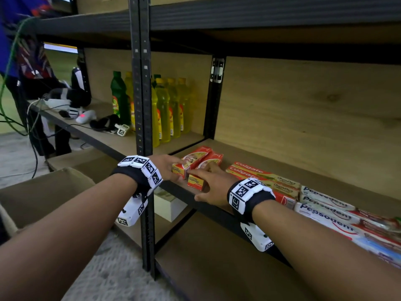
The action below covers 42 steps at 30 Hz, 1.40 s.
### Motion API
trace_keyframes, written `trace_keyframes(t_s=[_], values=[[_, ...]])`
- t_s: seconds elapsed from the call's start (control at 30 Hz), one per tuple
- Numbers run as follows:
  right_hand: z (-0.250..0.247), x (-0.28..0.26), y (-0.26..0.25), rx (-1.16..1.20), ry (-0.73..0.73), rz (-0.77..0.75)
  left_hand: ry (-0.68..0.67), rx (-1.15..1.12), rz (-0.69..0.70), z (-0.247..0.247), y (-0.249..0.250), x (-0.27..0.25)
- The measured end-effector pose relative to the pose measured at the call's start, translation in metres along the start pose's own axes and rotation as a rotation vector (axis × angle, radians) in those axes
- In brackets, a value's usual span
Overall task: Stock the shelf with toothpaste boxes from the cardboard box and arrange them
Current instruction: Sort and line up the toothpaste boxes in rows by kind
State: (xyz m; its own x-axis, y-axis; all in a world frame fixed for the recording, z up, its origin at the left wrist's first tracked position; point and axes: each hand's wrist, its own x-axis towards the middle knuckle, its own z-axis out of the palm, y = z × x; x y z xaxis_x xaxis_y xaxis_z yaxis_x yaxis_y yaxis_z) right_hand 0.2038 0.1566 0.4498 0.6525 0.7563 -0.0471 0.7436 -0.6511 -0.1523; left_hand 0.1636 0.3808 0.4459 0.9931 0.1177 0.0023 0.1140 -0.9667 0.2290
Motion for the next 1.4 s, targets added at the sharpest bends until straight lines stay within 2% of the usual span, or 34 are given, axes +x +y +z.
trace_keyframes(t_s=[0.3, 0.47, 0.67, 0.77, 0.87, 1.0, 1.13, 1.27, 1.4], values=[[0.003, -0.022, -0.004, 0.085, 0.165, 0.05, 0.104, -0.016, -0.083, 0.01, 0.006, 0.004], [-0.005, -0.037, 0.012, 0.166, 0.143, 0.108, 0.253, 0.09, -0.099, 0.017, 0.019, -0.004], [-0.029, -0.054, 0.03, 0.426, 0.22, 0.188, 0.344, 0.19, -0.098, 0.028, 0.024, 0.001], [-0.051, -0.067, 0.035, 0.595, 0.345, 0.192, 0.342, 0.201, -0.097, 0.027, 0.025, 0.001], [-0.075, -0.072, 0.042, 0.683, 0.54, 0.202, 0.325, 0.188, -0.107, 0.027, 0.024, 0.003], [-0.088, -0.075, 0.043, 0.795, 0.73, 0.152, 0.336, 0.198, -0.107, 0.03, 0.023, 0.005], [-0.079, -0.07, 0.04, 0.752, 0.79, 0.122, 0.354, 0.228, -0.094, 0.031, 0.023, 0.006], [-0.076, -0.062, 0.041, 0.607, 0.744, 0.112, 0.358, 0.241, -0.093, 0.032, 0.021, 0.007], [-0.095, -0.065, 0.037, 0.261, 0.663, 0.014, 0.36, 0.242, -0.089, 0.033, 0.021, 0.007]])
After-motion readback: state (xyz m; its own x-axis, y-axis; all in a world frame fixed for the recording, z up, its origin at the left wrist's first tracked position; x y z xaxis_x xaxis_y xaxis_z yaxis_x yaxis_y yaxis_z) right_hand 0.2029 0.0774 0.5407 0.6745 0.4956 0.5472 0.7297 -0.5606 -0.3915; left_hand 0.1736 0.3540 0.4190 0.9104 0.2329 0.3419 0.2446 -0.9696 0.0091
